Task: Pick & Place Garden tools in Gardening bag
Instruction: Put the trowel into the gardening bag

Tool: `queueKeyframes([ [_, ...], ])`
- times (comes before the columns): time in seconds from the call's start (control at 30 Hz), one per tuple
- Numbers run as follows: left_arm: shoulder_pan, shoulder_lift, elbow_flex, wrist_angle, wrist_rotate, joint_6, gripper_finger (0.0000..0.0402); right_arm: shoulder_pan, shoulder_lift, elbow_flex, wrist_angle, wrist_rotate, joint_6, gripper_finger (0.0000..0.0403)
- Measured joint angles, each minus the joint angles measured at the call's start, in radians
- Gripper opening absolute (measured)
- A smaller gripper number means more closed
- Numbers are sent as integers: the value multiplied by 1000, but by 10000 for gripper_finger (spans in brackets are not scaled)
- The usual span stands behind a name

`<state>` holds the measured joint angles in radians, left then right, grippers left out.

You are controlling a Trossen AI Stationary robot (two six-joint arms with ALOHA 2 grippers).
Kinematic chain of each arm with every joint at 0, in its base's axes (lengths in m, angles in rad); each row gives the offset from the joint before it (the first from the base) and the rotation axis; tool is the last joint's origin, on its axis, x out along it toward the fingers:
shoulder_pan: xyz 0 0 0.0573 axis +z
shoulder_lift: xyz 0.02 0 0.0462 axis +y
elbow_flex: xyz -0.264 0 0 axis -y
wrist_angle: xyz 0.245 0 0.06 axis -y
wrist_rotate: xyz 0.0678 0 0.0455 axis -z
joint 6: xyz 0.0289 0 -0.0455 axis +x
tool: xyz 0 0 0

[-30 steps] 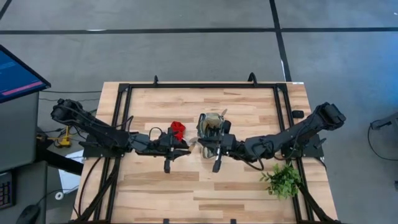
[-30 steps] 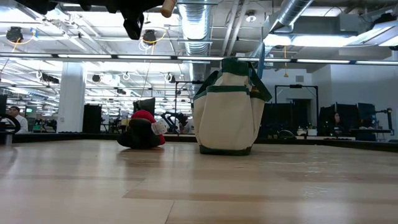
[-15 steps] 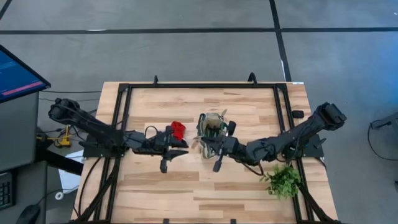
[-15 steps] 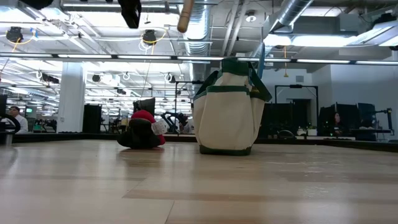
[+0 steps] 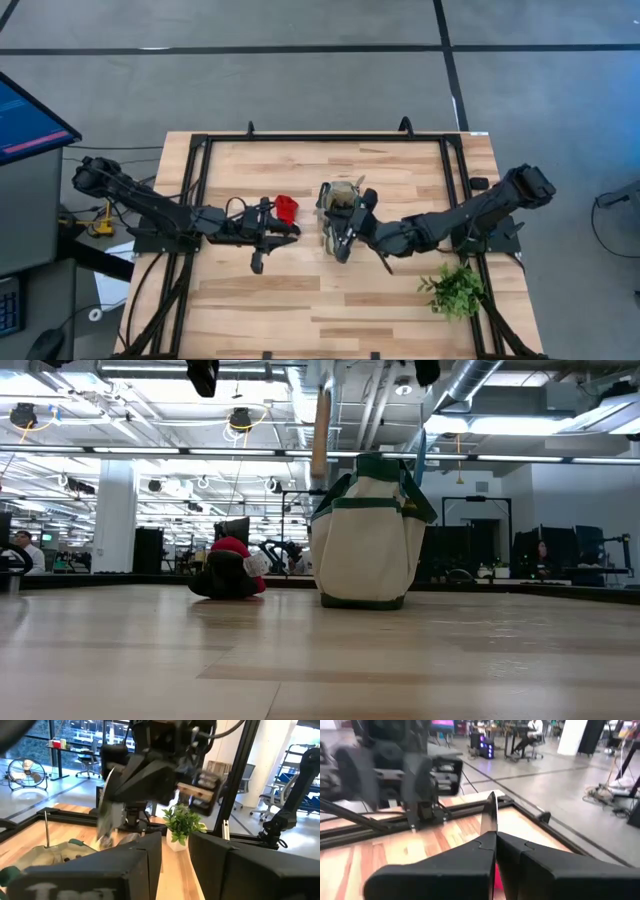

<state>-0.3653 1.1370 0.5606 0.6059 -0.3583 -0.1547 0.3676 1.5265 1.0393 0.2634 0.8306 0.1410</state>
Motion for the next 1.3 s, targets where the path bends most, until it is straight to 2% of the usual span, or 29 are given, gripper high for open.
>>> queueKeyframes([
  [0.5,0,0,0,-1,0,-5,88,-69,5,0,-75,-21,37,0],
  [0.7,0,1,0,-7,0,-6,88,-96,79,8,-23,-75,66,0],
  [0.77,-2,1,0,-8,0,-6,88,-101,109,-4,-49,-72,66,0],
  [0.87,-3,1,-1,-19,0,-6,88,-103,144,2,6,-71,62,0],
  [1.03,-3,1,-1,-26,0,-6,88,-105,136,1,10,-72,42,0],
  [1.3,-3,1,-1,-31,0,-6,88,-80,49,1,-14,-76,30,0],
])
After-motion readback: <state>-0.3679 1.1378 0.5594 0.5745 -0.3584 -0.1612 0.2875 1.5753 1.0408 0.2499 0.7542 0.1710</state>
